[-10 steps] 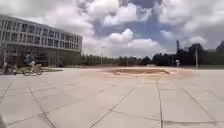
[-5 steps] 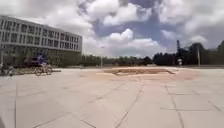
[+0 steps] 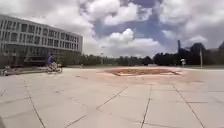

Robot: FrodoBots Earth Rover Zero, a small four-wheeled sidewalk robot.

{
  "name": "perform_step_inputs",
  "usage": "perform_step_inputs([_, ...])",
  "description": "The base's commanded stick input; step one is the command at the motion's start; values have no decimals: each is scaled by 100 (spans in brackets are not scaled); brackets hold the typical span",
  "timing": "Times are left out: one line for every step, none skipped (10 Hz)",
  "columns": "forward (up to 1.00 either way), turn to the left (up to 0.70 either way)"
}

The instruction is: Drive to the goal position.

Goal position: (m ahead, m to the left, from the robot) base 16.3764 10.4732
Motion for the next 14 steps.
perform_step_inputs([100,0])
perform_step_inputs([100,0])
perform_step_inputs([100,0])
perform_step_inputs([100,0])
perform_step_inputs([100,0])
perform_step_inputs([100,0])
perform_step_inputs([100,0])
perform_step_inputs([100,0])
perform_step_inputs([100,0])
perform_step_inputs([100,0])
perform_step_inputs([100,9])
perform_step_inputs([100,30])
perform_step_inputs([100,40])
perform_step_inputs([100,31])
